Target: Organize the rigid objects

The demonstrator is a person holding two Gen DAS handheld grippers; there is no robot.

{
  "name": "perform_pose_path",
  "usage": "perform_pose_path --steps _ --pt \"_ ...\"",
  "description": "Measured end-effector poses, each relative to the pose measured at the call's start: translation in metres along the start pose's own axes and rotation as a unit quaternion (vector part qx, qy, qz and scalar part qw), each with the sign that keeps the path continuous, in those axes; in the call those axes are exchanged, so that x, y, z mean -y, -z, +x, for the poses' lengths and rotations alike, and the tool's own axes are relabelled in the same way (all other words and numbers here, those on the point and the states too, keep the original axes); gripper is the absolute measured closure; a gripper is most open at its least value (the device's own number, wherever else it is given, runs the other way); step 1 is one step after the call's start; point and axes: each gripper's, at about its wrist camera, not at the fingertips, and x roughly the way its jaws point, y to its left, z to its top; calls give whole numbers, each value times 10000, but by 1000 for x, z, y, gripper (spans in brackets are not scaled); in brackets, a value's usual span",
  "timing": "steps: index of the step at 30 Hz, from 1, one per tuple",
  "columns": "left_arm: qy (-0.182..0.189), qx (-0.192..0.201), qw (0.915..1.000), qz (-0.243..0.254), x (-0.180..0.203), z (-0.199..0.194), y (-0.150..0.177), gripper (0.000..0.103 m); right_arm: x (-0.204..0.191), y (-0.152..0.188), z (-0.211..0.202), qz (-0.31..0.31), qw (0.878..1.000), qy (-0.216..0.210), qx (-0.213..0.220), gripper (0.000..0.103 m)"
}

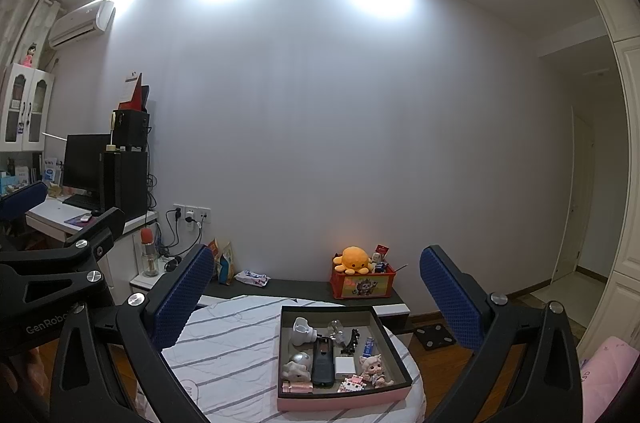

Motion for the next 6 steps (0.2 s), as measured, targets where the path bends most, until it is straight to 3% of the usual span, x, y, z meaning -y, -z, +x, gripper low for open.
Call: perform_pose_path --steps 6 --pt "5 -41 10000 -29 -2 0 -1 0 -1 0 -1 -13 10000 1 -15 0"
